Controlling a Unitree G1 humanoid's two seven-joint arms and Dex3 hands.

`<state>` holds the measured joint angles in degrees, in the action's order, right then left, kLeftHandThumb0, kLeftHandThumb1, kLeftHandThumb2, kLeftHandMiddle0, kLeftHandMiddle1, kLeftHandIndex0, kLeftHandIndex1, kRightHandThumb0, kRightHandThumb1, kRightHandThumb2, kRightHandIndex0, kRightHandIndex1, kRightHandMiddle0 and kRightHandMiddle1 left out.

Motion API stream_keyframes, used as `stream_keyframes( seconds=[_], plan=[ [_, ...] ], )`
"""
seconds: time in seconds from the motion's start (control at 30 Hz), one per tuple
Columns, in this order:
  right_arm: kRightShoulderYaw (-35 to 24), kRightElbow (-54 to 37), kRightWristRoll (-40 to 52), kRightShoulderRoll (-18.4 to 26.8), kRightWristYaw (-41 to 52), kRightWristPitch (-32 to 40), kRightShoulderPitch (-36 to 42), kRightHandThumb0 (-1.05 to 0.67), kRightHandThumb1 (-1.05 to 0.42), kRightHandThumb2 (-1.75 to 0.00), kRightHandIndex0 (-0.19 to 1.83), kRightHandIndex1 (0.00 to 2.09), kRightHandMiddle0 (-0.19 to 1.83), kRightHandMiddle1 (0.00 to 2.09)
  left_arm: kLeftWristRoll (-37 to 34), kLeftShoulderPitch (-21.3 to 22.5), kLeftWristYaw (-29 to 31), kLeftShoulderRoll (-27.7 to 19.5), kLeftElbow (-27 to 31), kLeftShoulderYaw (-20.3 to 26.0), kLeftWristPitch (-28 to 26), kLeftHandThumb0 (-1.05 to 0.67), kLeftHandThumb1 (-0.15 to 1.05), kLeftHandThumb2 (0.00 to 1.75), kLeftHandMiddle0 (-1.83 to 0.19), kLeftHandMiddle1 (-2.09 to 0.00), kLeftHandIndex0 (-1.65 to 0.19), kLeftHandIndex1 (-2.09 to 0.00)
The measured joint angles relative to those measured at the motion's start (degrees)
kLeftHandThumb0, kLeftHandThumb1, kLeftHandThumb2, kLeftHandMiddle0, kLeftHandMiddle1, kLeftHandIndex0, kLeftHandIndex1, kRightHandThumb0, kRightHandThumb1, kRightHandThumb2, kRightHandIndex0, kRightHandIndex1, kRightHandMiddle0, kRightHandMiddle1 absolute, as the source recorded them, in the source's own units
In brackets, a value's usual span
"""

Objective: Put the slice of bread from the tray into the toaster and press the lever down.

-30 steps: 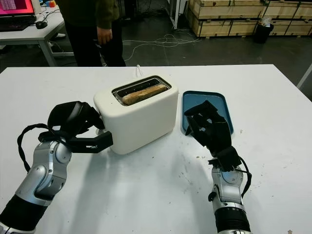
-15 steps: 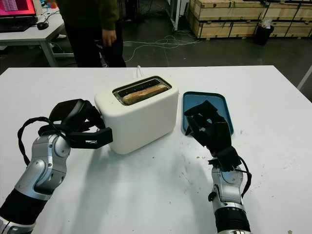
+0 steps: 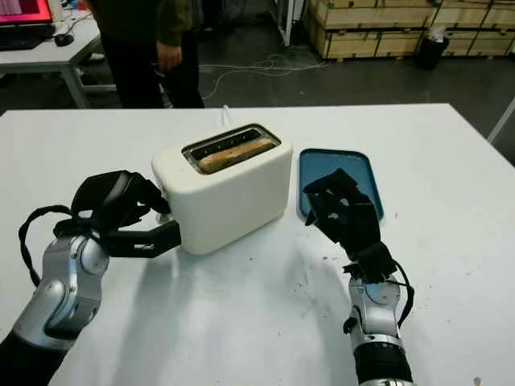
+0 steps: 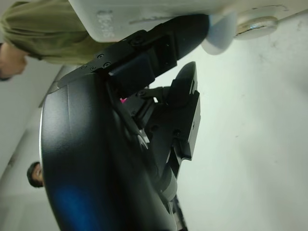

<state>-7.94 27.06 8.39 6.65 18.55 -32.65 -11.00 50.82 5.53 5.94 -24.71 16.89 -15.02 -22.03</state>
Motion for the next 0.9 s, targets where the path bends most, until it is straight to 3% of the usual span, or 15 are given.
stream_keyframes(
  seconds=[0.27,0.4,0.83,0.9],
  plan=[
    [0.0,0.0,0.0,0.0,0.1,0.0,0.0,-0.43,-0.92,-0.36,0.83,1.75,0.53,1.75,-0.1,-2.1,-6.7,2.4,0.7,2.5,2.1,0.00,0.92,0.05,-0.92,-1.62,-1.38,-0.13],
    [0.0,0.0,0.1,-0.1,0.5,0.0,0.0,-0.43,-0.92,-0.36,0.82,1.75,0.53,1.75,0.0,-2.1,-6.8,2.6,1.7,3.4,2.3,0.02,0.90,0.02,-0.93,-1.62,-1.31,-0.08],
    [0.1,0.0,0.1,-0.1,0.6,0.0,0.0,-0.44,-0.92,-0.36,0.82,1.75,0.53,1.75,0.4,-1.3,-6.8,1.7,4.6,6.5,5.6,0.01,0.87,0.00,-1.02,-1.52,-1.38,-0.08],
    [0.1,0.0,0.2,-0.2,0.6,0.0,0.0,-0.43,-0.92,-0.35,0.81,1.75,0.53,1.75,0.4,-0.7,-6.8,1.8,5.9,7.9,5.6,0.01,0.89,0.01,-1.00,-1.59,-1.44,-0.11]
  ],
)
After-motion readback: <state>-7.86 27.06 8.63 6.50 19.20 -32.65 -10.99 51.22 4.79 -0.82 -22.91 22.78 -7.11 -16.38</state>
